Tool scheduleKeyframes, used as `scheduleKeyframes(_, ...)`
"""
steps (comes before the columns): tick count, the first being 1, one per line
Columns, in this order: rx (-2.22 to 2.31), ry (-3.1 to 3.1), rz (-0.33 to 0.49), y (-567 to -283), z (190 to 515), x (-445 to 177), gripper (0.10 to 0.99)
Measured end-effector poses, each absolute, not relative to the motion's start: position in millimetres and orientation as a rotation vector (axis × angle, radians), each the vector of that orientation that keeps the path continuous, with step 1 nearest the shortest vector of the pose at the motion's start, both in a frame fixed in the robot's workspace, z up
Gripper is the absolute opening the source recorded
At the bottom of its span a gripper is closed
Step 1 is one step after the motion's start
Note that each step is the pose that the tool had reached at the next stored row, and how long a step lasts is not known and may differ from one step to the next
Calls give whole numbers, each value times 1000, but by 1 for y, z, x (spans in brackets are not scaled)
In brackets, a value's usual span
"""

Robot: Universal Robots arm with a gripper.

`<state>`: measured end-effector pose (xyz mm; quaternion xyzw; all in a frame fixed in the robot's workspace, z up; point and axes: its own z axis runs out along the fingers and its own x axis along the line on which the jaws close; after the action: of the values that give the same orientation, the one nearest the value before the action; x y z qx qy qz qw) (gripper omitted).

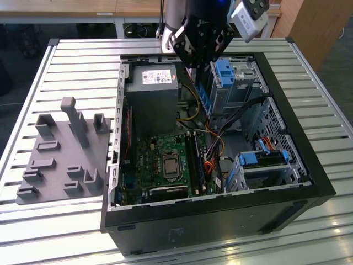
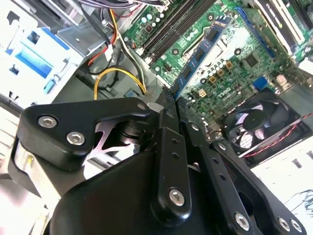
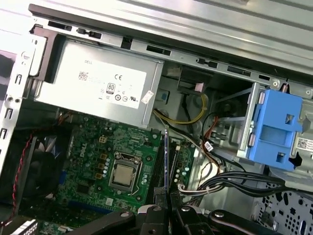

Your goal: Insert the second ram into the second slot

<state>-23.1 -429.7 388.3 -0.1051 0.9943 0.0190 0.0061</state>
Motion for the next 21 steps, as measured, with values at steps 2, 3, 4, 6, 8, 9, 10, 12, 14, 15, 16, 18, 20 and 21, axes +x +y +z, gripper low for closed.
scheduleKeyframes(2, -281, 3116, 58, -430, 388, -23, 137)
scheduleKeyframes(3, -257, 3118, 58, -430, 388, -23, 137)
scheduleKeyframes(4, -232, 3119, 58, -430, 388, -23, 137)
scheduleKeyframes(6, -184, 3122, 57, -430, 388, -23, 137)
scheduleKeyframes(8, -128, 3124, 57, -430, 388, -23, 137)
scheduleKeyframes(9, -101, 3125, 57, -430, 388, -23, 137)
scheduleKeyframes(10, -75, 3125, 57, -430, 388, -23, 137)
scheduleKeyframes(12, -23, 3125, 56, -430, 388, -23, 137)
scheduleKeyframes(14, 26, 3125, 56, -430, 388, -23, 137)
scheduleKeyframes(15, 51, 3124, 56, -430, 388, -23, 137)
scheduleKeyframes(16, 73, 3123, 55, -430, 387, -23, 137)
scheduleKeyframes(18, 110, 3122, 55, -430, 387, -23, 137)
scheduleKeyframes(20, 137, 3121, 55, -430, 387, -23, 137)
scheduleKeyframes(21, 148, 3120, 54, -430, 387, -23, 137)
